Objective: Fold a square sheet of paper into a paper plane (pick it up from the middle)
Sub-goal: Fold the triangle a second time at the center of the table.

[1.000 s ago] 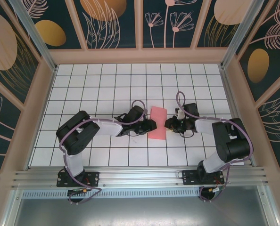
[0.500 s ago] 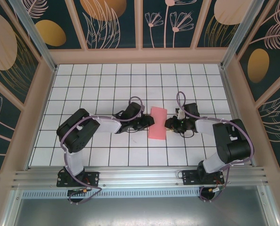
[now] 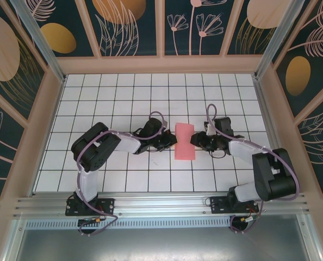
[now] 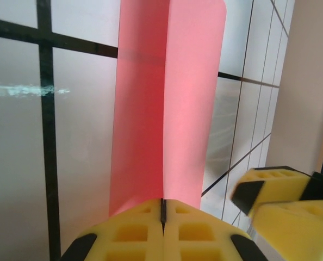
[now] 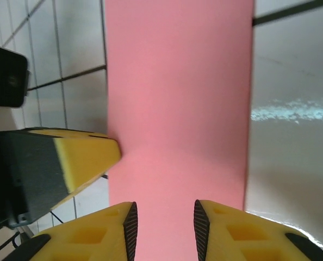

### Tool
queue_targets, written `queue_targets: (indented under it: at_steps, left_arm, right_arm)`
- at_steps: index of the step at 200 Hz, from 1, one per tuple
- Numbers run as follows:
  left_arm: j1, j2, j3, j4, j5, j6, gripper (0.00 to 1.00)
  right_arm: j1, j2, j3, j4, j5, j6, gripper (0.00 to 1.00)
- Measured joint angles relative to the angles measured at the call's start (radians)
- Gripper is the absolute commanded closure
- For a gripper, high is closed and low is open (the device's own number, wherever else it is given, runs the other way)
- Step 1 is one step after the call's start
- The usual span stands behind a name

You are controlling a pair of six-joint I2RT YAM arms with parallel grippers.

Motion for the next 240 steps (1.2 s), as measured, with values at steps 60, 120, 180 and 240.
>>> queue_targets:
  at_steps: [60, 120, 180, 240]
  left_arm:
    - [0.005, -0.097, -0.119, 0.072, -0.001, -0.058, 1.0]
    - [0.038, -0.243, -0.218, 0.011, -0.014, -0.065, 1.0]
    - [0.038, -0.244, -0.216, -0.041, -0.014, -0.065, 1.0]
    - [0.038, -0.244, -0.196, -0.069, -0.014, -0.065, 1.0]
  right_arm:
    - [0.085, -0.176, -0.024, 0.036, 0.122, -0.048, 0.53]
    - [0.464, -0.306, -0.149, 0.187, 0.428, -0.239, 0.38]
    - [0.794, -0.219, -0.161, 0.275, 0.729, -0.466, 0.37]
    - [0.897, -0.032, -0.144, 0.328, 0.962, -0.543, 0.36]
